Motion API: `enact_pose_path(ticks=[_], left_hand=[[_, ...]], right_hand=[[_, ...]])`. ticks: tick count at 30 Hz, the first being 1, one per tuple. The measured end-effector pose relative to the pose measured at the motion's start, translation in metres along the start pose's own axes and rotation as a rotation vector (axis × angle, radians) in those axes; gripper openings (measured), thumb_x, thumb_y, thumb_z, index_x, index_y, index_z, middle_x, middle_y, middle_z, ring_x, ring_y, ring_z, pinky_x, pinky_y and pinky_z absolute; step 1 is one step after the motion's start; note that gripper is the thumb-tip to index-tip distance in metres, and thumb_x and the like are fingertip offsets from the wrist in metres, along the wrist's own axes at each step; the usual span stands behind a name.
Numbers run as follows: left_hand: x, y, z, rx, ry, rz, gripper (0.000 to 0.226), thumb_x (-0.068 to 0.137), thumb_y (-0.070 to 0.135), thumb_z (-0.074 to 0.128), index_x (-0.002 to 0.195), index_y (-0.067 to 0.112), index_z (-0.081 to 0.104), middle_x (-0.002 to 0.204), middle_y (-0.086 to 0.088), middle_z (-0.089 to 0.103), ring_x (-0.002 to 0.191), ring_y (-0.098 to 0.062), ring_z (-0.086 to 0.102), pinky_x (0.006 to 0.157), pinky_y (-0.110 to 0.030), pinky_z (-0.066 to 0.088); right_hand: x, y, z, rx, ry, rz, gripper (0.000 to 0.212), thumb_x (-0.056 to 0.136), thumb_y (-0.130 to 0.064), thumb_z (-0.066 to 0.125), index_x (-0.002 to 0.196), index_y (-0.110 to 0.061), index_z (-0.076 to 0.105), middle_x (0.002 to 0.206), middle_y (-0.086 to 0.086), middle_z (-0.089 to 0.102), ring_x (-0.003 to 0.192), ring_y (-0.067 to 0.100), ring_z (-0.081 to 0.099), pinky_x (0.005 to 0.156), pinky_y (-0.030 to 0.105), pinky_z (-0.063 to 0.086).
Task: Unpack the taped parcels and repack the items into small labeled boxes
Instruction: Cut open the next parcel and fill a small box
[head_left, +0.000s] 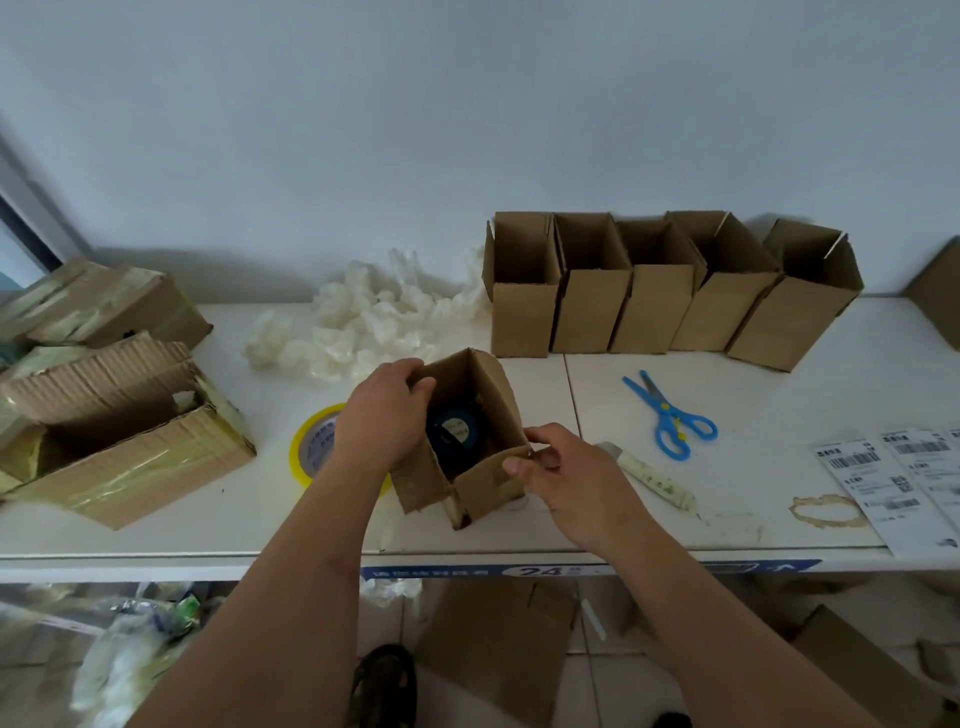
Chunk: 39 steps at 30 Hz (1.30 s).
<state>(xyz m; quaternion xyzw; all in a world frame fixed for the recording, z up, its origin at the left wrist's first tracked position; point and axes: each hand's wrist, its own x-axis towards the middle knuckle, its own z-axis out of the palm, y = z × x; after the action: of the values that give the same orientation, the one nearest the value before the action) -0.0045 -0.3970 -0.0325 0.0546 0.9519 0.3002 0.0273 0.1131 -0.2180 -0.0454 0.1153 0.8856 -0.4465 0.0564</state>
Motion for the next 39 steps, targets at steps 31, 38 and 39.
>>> enact_pose_path(ticks=[31,38,39], left_hand=[[-0.033,0.190,0.070,0.706,-0.052,0.957,0.026,0.102,0.030,0.039,0.120,0.022,0.056,0.115,0.000,0.059,0.107,-0.024,0.053,0.085,-0.035,0.039],[-0.004,0.266,0.125,0.758,-0.082,1.024,0.025,0.102,0.028,0.039,0.119,0.019,0.055,0.112,-0.003,0.057,0.100,-0.022,0.052,0.082,-0.035,0.040],[0.001,0.272,0.133,0.752,-0.087,1.016,0.025,0.102,0.028,0.039,0.119,0.019,0.055,0.112,-0.002,0.057,0.099,-0.021,0.051,0.080,-0.034,0.039]], right_hand=[[-0.008,0.033,-0.186,-0.789,0.321,0.156,0.033,0.102,-0.039,0.036,0.114,-0.022,0.062,0.117,0.003,0.060,0.106,0.024,0.058,0.086,0.037,0.048],[0.031,0.074,-0.268,-0.478,0.679,0.251,0.029,0.101,-0.038,0.038,0.105,-0.020,0.060,0.097,0.002,0.063,0.082,0.018,0.051,0.071,0.031,0.037],[0.039,0.079,-0.275,-0.390,0.711,0.267,0.032,0.101,-0.042,0.039,0.112,-0.019,0.059,0.100,0.002,0.063,0.085,0.018,0.051,0.073,0.031,0.037]])
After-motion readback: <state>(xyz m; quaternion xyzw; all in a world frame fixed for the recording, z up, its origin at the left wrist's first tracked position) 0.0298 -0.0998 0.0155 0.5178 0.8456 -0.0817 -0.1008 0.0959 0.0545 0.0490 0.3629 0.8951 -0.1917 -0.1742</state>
